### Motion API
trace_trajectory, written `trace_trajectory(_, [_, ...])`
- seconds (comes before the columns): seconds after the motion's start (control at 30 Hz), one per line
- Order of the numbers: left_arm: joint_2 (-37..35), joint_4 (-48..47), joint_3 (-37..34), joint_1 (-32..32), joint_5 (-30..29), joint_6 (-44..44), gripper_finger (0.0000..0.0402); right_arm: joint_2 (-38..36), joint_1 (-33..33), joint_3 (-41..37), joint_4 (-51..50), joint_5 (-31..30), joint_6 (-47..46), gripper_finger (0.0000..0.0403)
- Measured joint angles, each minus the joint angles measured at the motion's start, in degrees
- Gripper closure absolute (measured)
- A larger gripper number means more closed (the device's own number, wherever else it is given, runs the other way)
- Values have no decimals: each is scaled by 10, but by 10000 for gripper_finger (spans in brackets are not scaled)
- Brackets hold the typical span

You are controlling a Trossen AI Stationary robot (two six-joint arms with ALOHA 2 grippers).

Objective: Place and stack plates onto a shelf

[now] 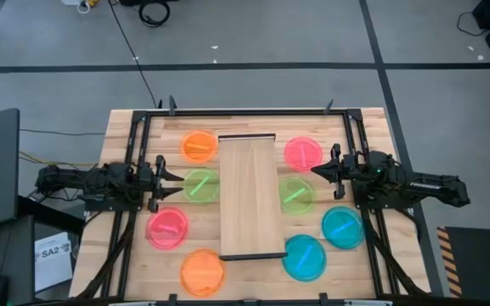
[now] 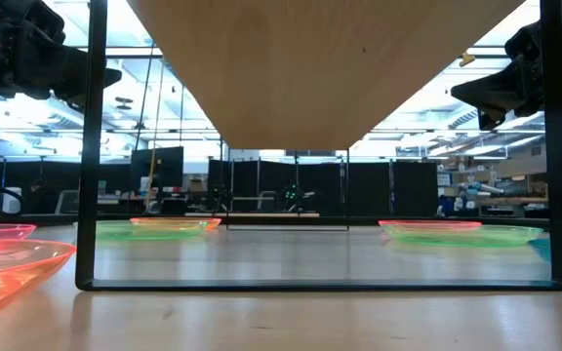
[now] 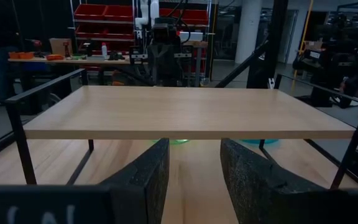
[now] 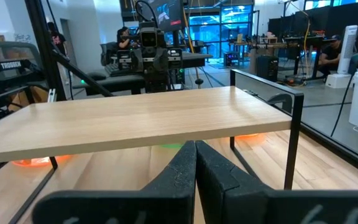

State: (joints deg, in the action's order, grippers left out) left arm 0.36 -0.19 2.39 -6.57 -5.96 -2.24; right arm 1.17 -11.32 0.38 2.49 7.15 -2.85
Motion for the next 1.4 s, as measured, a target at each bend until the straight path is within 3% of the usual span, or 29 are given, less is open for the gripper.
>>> trace_trajectory(0.73, [0, 88, 0, 0, -23, -4, 251, 0, 0, 0, 0, 0, -5, 389])
trace_trajectory(0.97, [0, 160, 0, 0, -169, -56, 251, 0, 0, 0, 0, 0, -4, 389])
trace_trajectory(1.13, [2, 177, 9, 0, -228, -61, 251, 0, 0, 0, 0, 0, -4, 389])
trace_trajectory(1.4, [70, 110, 124, 0, -358, -37, 251, 0, 0, 0, 11, 0, -4, 389])
